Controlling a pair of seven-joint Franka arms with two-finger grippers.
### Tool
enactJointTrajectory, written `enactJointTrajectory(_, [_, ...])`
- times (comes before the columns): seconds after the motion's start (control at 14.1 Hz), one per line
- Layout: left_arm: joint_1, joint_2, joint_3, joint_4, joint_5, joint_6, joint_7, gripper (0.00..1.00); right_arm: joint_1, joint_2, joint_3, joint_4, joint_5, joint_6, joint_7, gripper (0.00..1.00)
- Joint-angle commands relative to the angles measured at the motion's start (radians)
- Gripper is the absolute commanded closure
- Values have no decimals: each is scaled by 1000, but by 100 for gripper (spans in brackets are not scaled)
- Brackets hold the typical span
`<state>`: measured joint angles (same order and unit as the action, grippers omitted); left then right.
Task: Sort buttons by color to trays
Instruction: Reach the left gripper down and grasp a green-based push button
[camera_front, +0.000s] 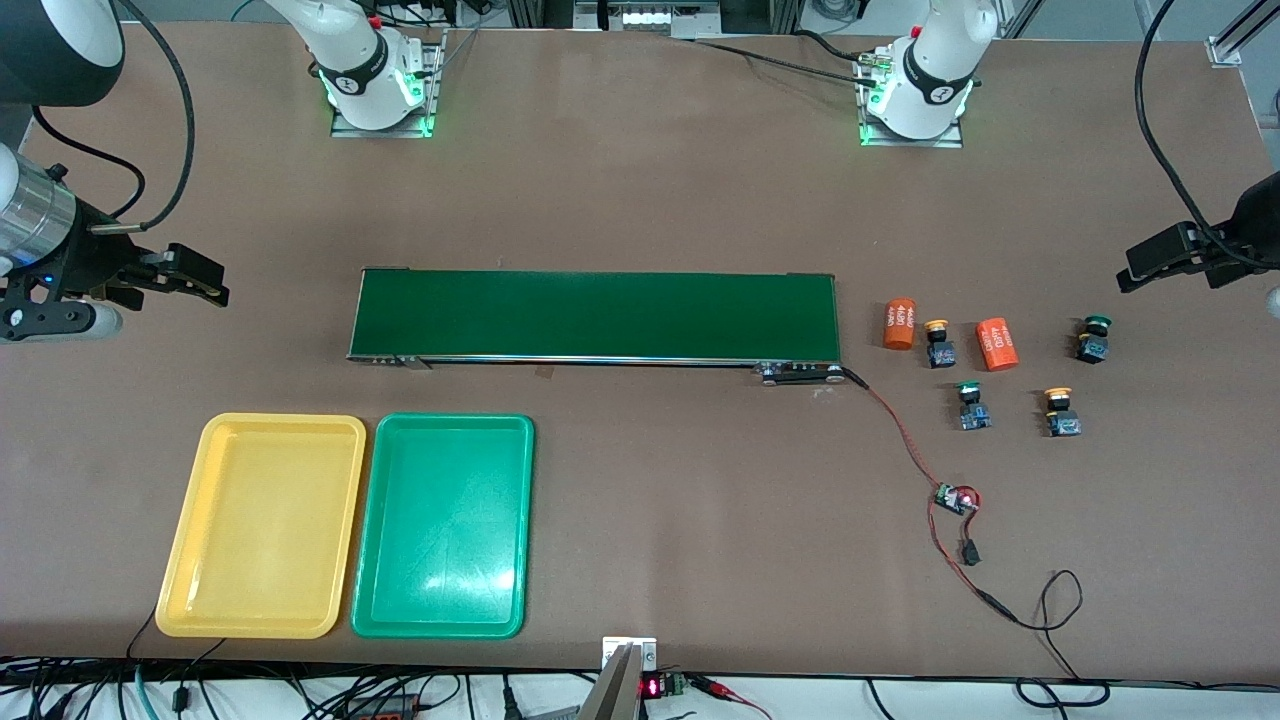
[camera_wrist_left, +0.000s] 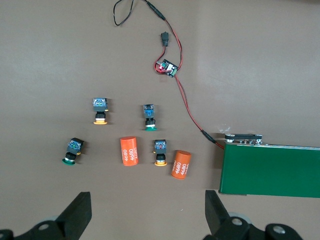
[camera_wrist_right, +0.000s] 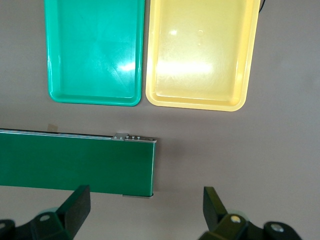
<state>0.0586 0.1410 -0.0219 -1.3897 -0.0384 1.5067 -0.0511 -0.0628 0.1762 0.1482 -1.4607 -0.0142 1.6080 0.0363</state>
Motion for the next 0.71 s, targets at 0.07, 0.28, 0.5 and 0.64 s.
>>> enactJointTrajectory(0.07, [1, -12, -1, -5, 22, -3, 10, 0, -5, -9, 2, -4, 5, -8, 10, 0])
enactJointTrajectory(0.28, [1, 27, -3, -11, 20, -9, -4, 0, -5, -9, 2, -4, 5, -8, 10, 0])
enactJointTrajectory(0.5, [-3, 154, -3, -6, 18, -31, -7, 0, -5, -9, 2, -4, 5, -8, 10, 0])
enactJointTrajectory(0.64, [3, 253, 4, 1, 20, -16, 4, 0, -5, -9, 2, -4, 5, -8, 10, 0])
